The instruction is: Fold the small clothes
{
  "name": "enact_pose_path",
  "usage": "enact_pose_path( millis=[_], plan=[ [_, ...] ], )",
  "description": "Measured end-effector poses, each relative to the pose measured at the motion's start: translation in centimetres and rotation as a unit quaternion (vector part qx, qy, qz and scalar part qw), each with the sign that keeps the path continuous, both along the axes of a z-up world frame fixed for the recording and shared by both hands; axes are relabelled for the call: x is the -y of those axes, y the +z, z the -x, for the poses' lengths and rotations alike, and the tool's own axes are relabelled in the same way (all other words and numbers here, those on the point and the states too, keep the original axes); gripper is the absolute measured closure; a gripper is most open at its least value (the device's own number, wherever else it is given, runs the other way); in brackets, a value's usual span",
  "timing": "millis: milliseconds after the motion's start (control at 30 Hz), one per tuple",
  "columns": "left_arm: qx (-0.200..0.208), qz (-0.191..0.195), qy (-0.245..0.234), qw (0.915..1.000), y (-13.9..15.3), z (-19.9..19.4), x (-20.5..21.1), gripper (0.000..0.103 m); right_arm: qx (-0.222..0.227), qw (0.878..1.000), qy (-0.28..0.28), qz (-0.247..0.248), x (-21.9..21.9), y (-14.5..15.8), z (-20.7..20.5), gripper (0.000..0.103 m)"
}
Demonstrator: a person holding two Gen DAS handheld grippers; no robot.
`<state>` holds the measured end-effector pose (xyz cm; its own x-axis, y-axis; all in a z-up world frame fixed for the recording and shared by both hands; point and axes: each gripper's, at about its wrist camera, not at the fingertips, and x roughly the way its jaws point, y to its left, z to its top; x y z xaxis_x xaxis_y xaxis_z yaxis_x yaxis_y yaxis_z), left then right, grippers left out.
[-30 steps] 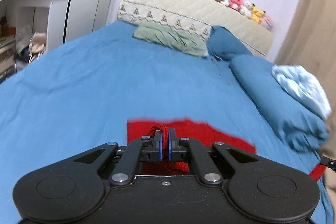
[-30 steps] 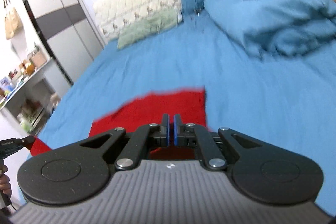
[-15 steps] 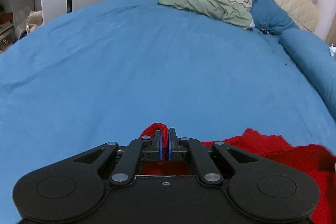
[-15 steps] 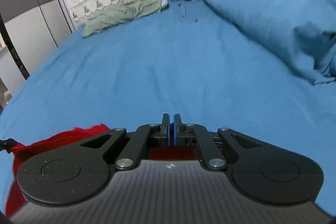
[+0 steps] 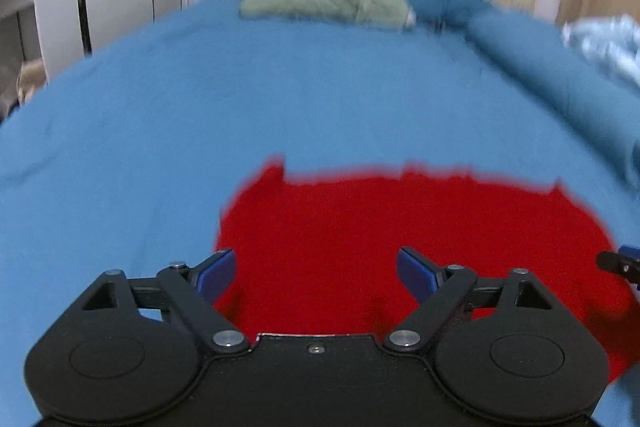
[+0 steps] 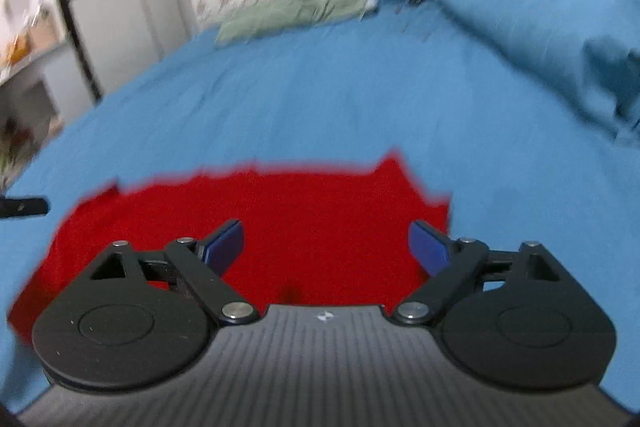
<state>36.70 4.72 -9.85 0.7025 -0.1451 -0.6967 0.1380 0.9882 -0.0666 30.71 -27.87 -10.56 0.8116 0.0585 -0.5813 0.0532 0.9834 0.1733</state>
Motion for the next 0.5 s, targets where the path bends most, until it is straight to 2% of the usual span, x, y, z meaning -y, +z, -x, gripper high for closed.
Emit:
enact_pose_path(
  millis=[100, 167, 233, 333, 400, 500],
  plan=[
    [-0.052, -0.010, -0.002, 0.9986, -2.8, 0.8, 0.2, 0.013, -0.062, 0.998, -0.010, 0.023, -0.3, -3.3, 0.0, 0.001],
    [-0.052, -0.030, -0.012, 0.9981, -3.2, 1.9, 0.6, 0.013, -0.051, 0.998, -0.028, 0.027, 0.4, -4.0, 0.6, 0.001],
    [-0.044, -0.049, -0.020, 0.9976, -2.3, 2.6, 0.8, 0.013, -0.067, 0.996, -0.049, 0.023, 1.1, -3.6, 1.1, 0.001],
    [-0.020, -0.046, -0.032, 0.9983, 0.1, 3.8, 0.6, 0.013, -0.046, 0.998, -0.039, -0.001, 2.4, -1.0, 2.8, 0.001],
    [-0.011, -0.043, -0.039, 0.9983, 1.5, 4.8, 0.3, 0.013, -0.025, 0.999, -0.029, 0.011, 2.7, 1.3, 4.1, 0.000],
    [0.002, -0.035, -0.049, 0.9982, 3.4, 5.7, 0.9, 0.013, -0.022, 0.999, -0.016, 0.023, 3.2, 3.8, 5.9, 0.000]
  ],
)
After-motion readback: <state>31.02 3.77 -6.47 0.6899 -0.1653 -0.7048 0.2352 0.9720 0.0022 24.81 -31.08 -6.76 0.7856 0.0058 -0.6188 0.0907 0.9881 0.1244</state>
